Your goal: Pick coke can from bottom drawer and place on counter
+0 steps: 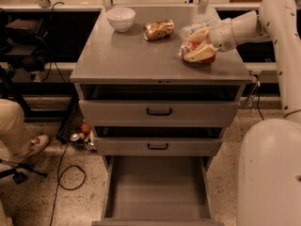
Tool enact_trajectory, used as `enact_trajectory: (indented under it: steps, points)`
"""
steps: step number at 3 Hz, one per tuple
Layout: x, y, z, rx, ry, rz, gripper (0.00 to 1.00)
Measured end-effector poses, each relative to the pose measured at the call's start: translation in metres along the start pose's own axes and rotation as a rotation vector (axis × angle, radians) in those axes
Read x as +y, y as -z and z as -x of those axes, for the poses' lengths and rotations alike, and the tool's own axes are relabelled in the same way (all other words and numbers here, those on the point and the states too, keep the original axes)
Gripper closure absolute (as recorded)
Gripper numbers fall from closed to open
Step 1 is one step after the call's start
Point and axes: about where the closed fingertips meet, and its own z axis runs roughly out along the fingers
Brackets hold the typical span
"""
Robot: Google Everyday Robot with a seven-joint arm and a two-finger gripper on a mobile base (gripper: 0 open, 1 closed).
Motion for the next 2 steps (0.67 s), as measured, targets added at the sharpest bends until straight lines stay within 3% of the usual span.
enact_trajectory:
  steps: [1,2]
  points:
    - [-0.002,0.004,-0.002,-0.010,-0.006,-0.011,0.00]
    - [-0.002,0.014,-0.006,-0.029,-0.022,-0.028,0.00]
